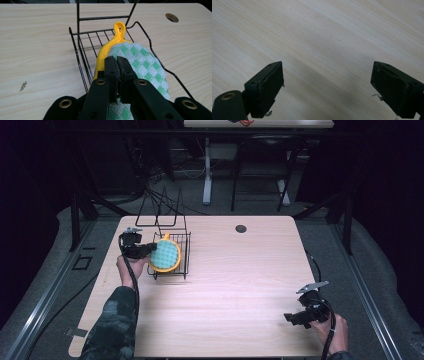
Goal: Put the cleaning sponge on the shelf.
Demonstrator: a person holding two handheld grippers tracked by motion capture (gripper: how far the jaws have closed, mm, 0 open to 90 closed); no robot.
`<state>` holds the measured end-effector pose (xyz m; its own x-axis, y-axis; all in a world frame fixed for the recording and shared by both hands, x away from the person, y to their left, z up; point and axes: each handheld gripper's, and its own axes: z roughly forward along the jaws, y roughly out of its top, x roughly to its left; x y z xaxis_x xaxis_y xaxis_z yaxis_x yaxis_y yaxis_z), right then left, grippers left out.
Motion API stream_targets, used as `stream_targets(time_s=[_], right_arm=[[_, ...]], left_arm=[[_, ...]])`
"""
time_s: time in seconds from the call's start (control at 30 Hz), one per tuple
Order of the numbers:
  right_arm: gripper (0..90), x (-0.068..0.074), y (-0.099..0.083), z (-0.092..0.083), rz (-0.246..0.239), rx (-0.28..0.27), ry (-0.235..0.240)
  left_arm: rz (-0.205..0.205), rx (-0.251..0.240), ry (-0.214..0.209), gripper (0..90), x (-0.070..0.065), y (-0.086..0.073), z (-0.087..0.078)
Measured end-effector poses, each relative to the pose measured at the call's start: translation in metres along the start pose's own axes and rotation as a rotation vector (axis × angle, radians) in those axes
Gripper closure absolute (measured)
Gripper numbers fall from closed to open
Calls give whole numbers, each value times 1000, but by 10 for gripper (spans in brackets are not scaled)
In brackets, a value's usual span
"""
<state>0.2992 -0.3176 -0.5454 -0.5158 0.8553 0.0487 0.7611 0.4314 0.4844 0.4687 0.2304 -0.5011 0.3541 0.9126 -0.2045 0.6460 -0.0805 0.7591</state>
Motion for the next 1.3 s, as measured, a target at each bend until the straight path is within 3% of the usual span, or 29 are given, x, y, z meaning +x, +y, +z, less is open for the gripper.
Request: stream_targets(time_s=[0.5,0.9,1.1,1.2,1.3], right_arm=[[108,-1,-2,-1,3,11,1],[110,-1,-2,-1,6,12,2],[113,-1,-2,-1,6,13,1],[114,-1,-2,-1,6,13,0],[114,-1,-2,-2,7,10,-2]], left_arm=[[-12,1,18,876,-2,-2,16],[-12,52,32,872,-3,-6,28],[-9,50,45,858,-3,-7,30],[-14,46,48,836,-3,-7,30],[-15,32,41,755,-2,-7,29]])
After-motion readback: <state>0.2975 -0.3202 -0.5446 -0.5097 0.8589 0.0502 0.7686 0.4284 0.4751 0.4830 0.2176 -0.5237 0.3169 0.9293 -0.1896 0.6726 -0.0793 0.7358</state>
